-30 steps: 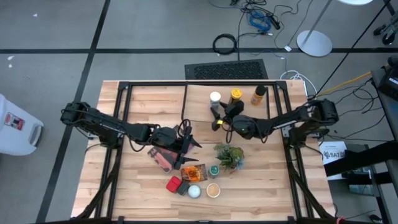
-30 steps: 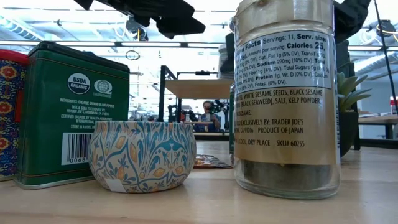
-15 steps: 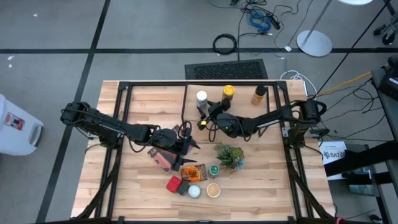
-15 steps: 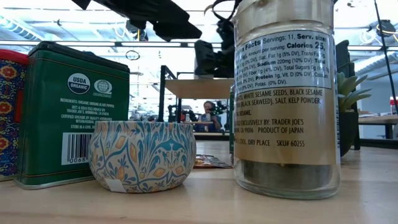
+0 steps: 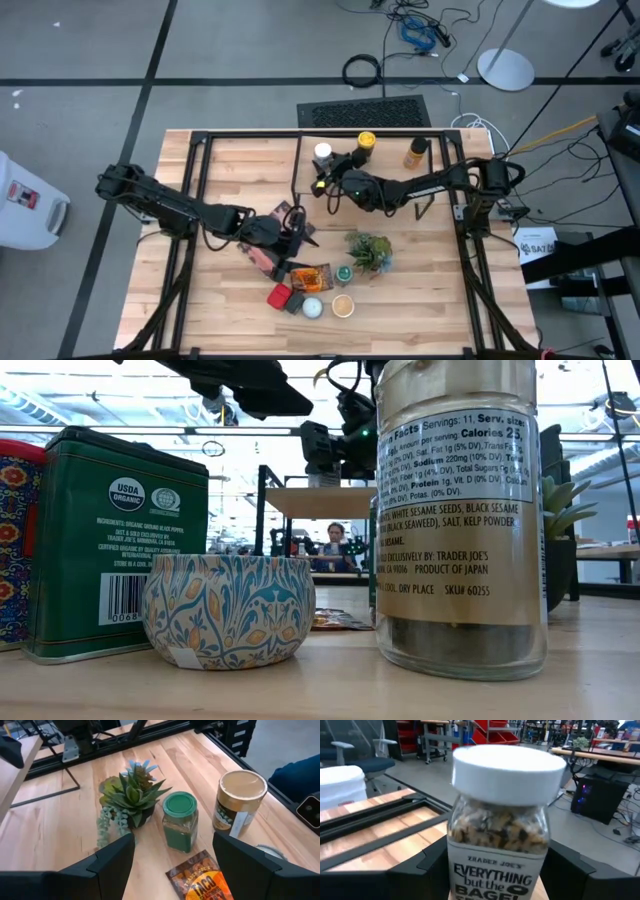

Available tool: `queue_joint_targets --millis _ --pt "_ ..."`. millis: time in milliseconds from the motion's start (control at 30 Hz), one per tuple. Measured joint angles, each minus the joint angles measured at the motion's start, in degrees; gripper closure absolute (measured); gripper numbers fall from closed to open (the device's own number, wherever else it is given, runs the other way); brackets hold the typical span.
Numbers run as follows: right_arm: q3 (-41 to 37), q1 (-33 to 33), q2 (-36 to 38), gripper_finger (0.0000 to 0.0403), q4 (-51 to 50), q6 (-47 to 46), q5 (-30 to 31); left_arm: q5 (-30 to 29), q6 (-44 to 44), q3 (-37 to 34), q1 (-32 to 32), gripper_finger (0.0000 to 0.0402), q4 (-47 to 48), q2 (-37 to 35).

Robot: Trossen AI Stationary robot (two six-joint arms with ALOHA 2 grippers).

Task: Shelf spices
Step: Adjust the white seasoning bottle

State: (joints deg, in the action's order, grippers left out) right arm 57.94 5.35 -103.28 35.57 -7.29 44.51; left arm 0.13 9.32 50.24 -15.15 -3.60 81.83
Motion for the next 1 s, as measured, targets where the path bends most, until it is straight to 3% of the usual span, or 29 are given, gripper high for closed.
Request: queue_joint_targets --millis 500,1000 --pt "0.0 -1.2 0.0 0.0168 -2.3 -1.0 -1.0 -0.4 -1.5 0.0 -0.2 0.0123 0.4 -0.2" --pt "0.0 -4.4 2.2 0.0168 -2.8 2.5 5.1 -0.8 -1.5 0.0 -1.8 0.0123 1.6 -0.2"
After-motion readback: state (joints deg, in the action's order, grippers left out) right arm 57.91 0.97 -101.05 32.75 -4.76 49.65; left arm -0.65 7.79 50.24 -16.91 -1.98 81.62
